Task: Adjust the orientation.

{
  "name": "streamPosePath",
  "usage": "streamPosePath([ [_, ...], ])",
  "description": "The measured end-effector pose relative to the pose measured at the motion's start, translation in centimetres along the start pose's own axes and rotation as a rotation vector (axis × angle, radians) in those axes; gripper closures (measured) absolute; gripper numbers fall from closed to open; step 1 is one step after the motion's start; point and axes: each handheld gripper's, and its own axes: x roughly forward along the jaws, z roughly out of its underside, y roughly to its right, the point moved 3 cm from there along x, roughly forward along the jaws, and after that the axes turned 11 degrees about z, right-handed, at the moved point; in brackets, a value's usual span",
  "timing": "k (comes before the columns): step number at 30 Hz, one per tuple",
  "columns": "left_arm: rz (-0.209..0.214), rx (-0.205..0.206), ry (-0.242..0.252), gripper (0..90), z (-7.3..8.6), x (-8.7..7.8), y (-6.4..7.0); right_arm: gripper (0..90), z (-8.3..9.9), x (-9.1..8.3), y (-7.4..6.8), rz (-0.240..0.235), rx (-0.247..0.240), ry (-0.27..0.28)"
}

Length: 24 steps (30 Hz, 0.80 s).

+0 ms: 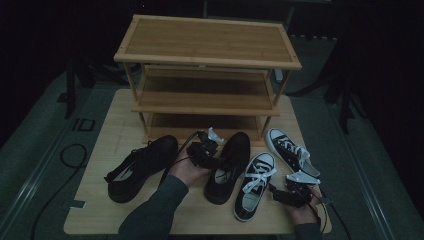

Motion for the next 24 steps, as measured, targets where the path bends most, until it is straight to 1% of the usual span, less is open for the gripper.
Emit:
streamPosePath([
  [5, -0.003, -0.004, -0.02, 57.7, -0.2, 0.9, 0.0, 24.7, 0.0, 0.0, 0.0, 0.0, 0.0, 0.0],
  [7, 0.007, -0.013, -0.021, 57.8, -0.3, 1.3, 0.1, 24.7, 0.0, 0.0, 0.0, 0.0, 0.001, -0.001],
  [10, 0.01, -0.024, -0.023, 57.9, -0.4, 1.9, 0.1, 24.7, 0.0, 0.0, 0.0, 0.0, 0.001, -0.001],
  [14, 0.0, -0.036, -0.028, 60.0, -0.7, 2.6, 0.0, 24.7, 0.0, 0.0, 0.0, 0.0, 0.001, -0.001],
  [16, 0.005, -0.043, -0.031, 61.0, -0.7, 2.9, 0.0, 24.7, 0.0, 0.0, 0.0, -0.001, 0.001, -0.001],
  [18, -0.004, -0.049, -0.041, 61.7, -0.7, 3.3, -0.2, 24.7, 0.0, 0.0, 0.0, -0.001, 0.001, -0.001],
  [20, -0.013, -0.058, -0.048, 63.5, -0.7, 3.6, -0.3, 24.7, 0.0, 0.0, 0.0, -0.001, 0.0, -0.001],
  [22, -0.011, -0.064, -0.047, 65.5, -0.7, 3.7, -0.4, 24.7, 0.0, 0.0, 0.0, 0.0, 0.0, -0.001],
  [24, -0.01, -0.06, -0.051, 67.1, -0.8, 3.6, -0.3, 24.7, 0.0, 0.0, 0.0, 0.0, 0.0, -0.001],
])
